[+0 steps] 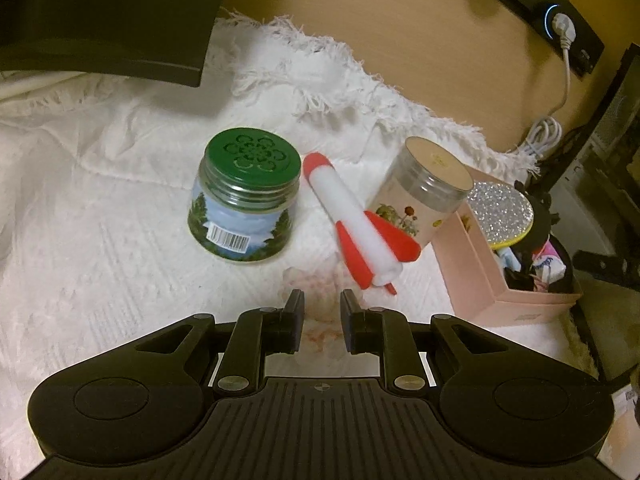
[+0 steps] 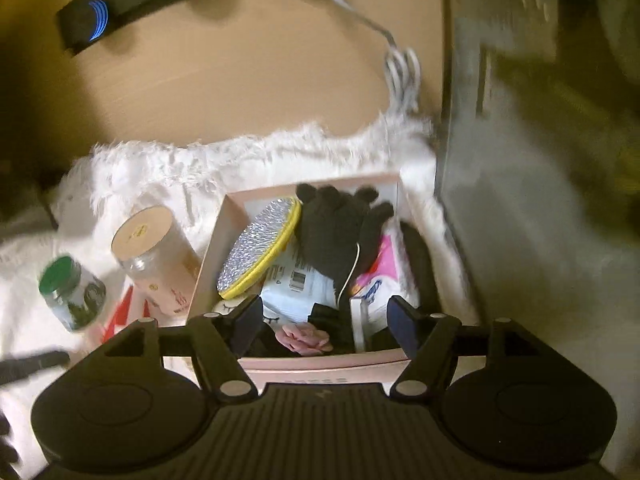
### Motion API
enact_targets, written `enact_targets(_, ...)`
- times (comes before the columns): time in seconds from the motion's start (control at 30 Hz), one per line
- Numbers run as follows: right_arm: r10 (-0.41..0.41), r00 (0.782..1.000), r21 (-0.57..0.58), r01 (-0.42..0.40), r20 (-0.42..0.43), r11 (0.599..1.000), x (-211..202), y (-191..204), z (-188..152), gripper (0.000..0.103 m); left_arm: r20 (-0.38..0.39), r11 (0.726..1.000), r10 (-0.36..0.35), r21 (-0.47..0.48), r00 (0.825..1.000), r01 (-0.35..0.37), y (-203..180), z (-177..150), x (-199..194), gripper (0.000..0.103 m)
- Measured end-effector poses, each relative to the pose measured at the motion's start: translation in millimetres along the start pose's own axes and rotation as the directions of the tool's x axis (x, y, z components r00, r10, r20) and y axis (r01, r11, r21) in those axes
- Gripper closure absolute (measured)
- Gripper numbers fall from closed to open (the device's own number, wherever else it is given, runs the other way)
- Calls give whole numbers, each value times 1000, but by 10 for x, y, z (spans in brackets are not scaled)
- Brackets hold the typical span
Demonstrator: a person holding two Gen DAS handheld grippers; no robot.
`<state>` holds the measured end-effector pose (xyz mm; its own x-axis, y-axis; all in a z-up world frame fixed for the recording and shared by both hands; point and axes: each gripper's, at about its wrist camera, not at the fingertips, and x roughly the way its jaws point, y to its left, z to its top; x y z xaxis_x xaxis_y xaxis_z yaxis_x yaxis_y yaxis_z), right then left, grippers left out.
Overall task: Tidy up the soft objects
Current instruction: 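Grasp the white-and-red foam rocket with the right tool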
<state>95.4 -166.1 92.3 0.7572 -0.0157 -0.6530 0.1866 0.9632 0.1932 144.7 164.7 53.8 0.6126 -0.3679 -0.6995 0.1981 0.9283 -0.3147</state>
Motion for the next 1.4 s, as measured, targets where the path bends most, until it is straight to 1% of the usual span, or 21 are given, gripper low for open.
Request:
enact_targets(0.07,-25,999,-72,28,37,997,-105,114,-58,26,3,1000,-5,-4,1000,5,15,2,-3,82)
enact_targets(0.13,-46,996,-135,56,74,989,-178,257,-123,24,3,1000,-3,-8,1000,3,44,-4,-16,82)
enact_targets(0.2,-43,994,-184,60,99,981,-202,411,-169,23,-2,1000,-2,-15,1000,2,93,-15,-40,82)
enact_targets(0.23,-32,995,-199,51,97,979,-192,480,-173,23,-3,1000,-2,-20,1000,2,129,-20,-58,82)
enact_targets(0.3,24,998,-209,-11,60,978,-141,645,-156,23,0,999,3,-36,1000,-3,209,-37,-110,82)
enact_targets(0.37,90,996,-210,-85,16,974,-60,816,-142,23,9,999,9,-54,1000,-8,305,-59,-193,82)
enact_targets(0.43,124,992,-235,-123,-11,964,30,1031,-134,23,17,998,15,-68,1000,-14,398,-84,-286,82)
enact_targets(0.57,147,989,-282,-148,-27,948,309,1473,-112,23,20,996,26,-80,999,-24,580,-158,-493,82)
enact_targets(0.7,115,993,-294,-121,-38,948,707,1815,-114,23,17,994,51,-93,999,-49,753,-258,-652,82)
enact_targets(0.77,97,993,-314,-112,-62,943,896,1946,-146,24,13,991,64,-115,998,-62,836,-306,-677,82)
enact_targets(0.83,74,994,-338,-98,-82,936,1058,2047,-190,27,3,988,75,-139,997,-73,900,-353,-672,82)
enact_targets(0.87,69,993,-352,-97,-91,931,1126,2089,-212,42,-5,986,78,-148,997,-78,921,-374,-662,82)
enact_targets(0.9,62,993,-363,-95,-102,927,1181,2119,-232,60,-13,985,80,-152,997,-81,936,-390,-653,82)
enact_targets(0.97,44,989,-378,-94,-140,921,1236,2143,-263,60,-22,985,80,-150,997,-82,936,-410,-630,82)
enact_targets(1.0,46,988,-374,-98,-147,922,1207,2131,-272,62,-23,986,75,-148,997,-78,924,-419,-620,82)
enact_targets(1.07,50,990,-375,-98,-135,922,1056,2083,-304,63,-22,988,61,-143,998,-64,891,-419,-584,82)
enact_targets(1.2,74,990,-390,-117,-124,913,603,1905,-443,63,-30,992,17,-126,999,-21,771,-401,-444,82)
enact_targets(1.3,75,986,-375,-125,-146,919,337,1720,-610,63,-34,995,-21,-97,999,18,632,-358,-329,82)
enact_targets(1.4,49,985,-355,-106,-165,929,132,1529,-836,63,-33,997,-56,-60,998,54,487,-290,-223,82)
